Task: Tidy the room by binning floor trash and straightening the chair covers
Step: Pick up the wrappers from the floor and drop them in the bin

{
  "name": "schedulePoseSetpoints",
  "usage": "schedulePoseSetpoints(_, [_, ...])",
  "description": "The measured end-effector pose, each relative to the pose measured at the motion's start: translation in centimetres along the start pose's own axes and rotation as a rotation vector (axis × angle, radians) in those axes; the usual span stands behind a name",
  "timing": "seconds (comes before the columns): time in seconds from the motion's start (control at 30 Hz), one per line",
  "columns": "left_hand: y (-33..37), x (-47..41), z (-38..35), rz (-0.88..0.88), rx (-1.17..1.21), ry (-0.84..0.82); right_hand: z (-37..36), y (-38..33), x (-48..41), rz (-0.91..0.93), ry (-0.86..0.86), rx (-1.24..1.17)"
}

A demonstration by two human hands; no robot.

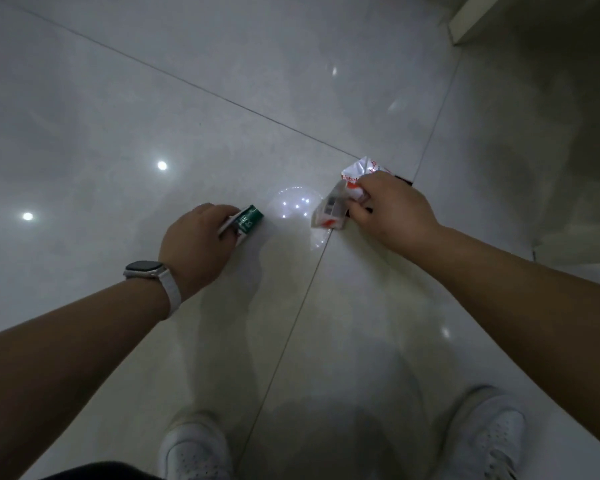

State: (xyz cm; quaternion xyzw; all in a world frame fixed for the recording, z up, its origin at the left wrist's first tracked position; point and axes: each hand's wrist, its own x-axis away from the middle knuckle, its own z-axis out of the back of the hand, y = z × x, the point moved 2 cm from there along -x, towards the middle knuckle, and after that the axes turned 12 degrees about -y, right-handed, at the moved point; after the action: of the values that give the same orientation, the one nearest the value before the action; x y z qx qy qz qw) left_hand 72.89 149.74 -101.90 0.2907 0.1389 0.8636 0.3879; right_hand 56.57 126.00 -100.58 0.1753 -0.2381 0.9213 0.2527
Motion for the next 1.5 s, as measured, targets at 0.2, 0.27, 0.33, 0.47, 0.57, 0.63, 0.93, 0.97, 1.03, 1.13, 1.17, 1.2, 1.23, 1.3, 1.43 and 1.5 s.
schedulePoseSetpoints(0.2, [3.9,-1.9,1.7,-0.054,0.133,-0.010,1.2,2.1,-2.8,-0.108,0.031,0.123])
schedulePoseSetpoints(0.27, [4.7,-2.4,2.3,-0.021,0.203,-0.006,1.1,2.6,-3.3,-0.141,0.036,0.124])
schedulePoseSetpoints(0.33, [5.3,-2.7,2.5,0.014,0.249,-0.029,0.8,2.9,-3.7,-0.162,0.006,0.082])
schedulePoseSetpoints(0.47, [6.0,-2.9,2.6,0.045,0.256,-0.039,0.1,3.2,-4.1,-0.190,-0.030,0.059])
schedulePoseSetpoints(0.57, [6.3,-2.8,2.6,0.065,0.272,-0.042,-0.2,3.0,-4.3,-0.213,-0.006,0.047])
schedulePoseSetpoints(0.63, [6.5,-2.8,2.6,0.066,0.260,-0.048,-0.3,2.8,-4.5,-0.248,-0.002,-0.013])
schedulePoseSetpoints(0.93, [7.1,-2.7,3.0,0.038,0.259,0.035,0.4,0.3,-3.6,-0.152,-0.085,-0.219])
schedulePoseSetpoints(0.97, [7.1,-2.6,3.2,0.040,0.262,0.046,0.8,0.0,-3.3,-0.131,-0.084,-0.243])
schedulePoseSetpoints(1.03, [7.5,-2.3,4.2,0.044,0.280,0.075,2.1,-0.9,-2.6,-0.107,-0.088,-0.270])
schedulePoseSetpoints(1.13, [9.1,-0.9,7.0,0.059,0.391,0.113,5.1,-2.8,-0.5,-0.091,-0.068,-0.317])
schedulePoseSetpoints(1.17, [10.0,-0.1,8.2,0.073,0.450,0.120,6.4,-3.5,0.5,-0.091,-0.058,-0.346])
schedulePoseSetpoints(1.2, [11.0,0.8,9.6,0.085,0.507,0.128,7.9,-4.3,1.6,-0.093,-0.052,-0.377])
schedulePoseSetpoints(1.23, [12.0,1.8,11.1,0.094,0.551,0.139,9.4,-5.2,2.8,-0.094,-0.048,-0.406])
schedulePoseSetpoints(1.3, [14.2,4.0,14.5,0.104,0.610,0.153,12.8,-6.9,5.4,-0.096,-0.040,-0.434])
schedulePoseSetpoints(1.43, [18.7,8.4,22.1,0.086,0.626,0.160,20.6,-10.8,10.5,-0.090,-0.032,-0.463])
schedulePoseSetpoints(1.5, [21.1,10.8,26.1,0.078,0.646,0.175,25.0,-12.9,13.2,-0.081,-0.016,-0.481])
